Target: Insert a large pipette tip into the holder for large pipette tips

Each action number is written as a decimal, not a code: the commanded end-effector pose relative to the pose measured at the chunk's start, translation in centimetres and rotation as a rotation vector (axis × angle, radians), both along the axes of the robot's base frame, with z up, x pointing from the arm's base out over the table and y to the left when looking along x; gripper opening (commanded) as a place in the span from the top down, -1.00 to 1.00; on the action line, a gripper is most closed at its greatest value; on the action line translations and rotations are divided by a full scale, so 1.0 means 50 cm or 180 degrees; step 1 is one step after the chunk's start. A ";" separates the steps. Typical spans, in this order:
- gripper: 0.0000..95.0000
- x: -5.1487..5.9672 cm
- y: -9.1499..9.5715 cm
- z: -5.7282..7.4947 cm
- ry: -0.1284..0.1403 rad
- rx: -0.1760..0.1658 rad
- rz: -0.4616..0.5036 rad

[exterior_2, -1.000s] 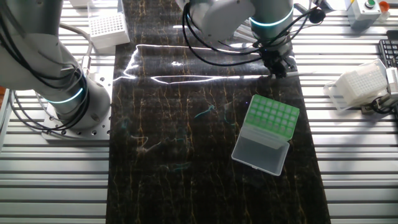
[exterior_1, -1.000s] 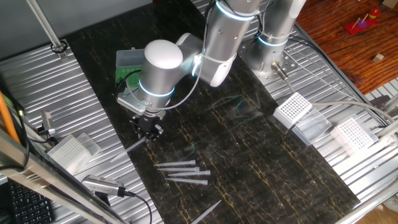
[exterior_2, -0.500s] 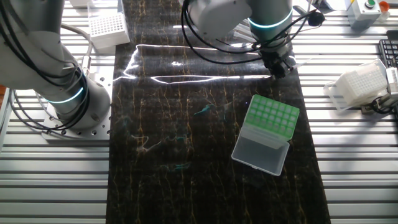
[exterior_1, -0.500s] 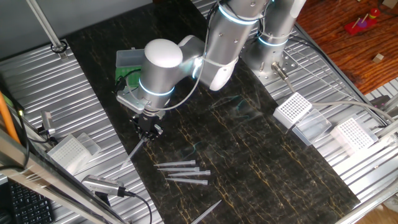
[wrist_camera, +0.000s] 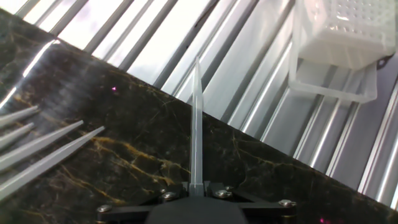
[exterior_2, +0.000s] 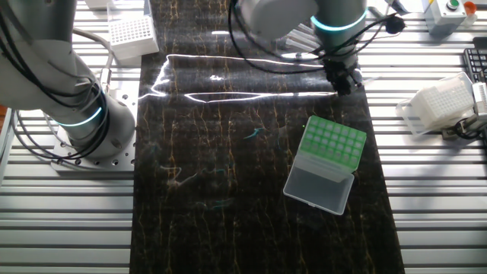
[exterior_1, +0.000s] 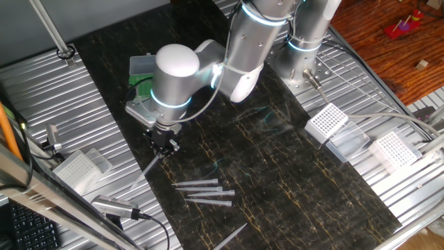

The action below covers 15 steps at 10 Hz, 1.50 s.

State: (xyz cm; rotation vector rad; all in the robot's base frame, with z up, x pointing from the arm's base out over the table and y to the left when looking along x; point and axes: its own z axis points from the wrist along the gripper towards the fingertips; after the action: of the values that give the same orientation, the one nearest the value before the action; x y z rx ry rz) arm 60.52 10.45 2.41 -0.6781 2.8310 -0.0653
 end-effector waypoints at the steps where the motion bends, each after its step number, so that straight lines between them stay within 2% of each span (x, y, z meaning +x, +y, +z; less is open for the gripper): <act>1: 1.00 0.004 0.005 0.019 0.0537 0.0153 -0.0673; 3: 1.00 0.006 0.005 0.033 0.0686 0.0153 -0.0881; 5: 1.00 0.007 0.005 0.061 0.0768 0.0124 -0.0939; 7: 1.00 0.005 0.006 0.100 0.0908 0.0088 -0.1019; 8: 1.00 0.003 0.006 0.109 0.0962 0.0087 -0.1077; 11: 1.00 0.001 0.006 0.118 0.1025 0.0101 -0.1219; 12: 1.00 0.000 0.007 0.129 0.1081 0.0105 -0.1292; 13: 1.00 -0.003 0.008 0.147 0.1172 0.0101 -0.1359; 15: 1.00 -0.009 0.010 0.170 0.1257 0.0093 -0.1415</act>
State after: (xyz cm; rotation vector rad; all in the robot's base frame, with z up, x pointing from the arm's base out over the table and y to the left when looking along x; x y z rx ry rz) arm 60.09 10.93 11.02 -0.0432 3.2991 0.0396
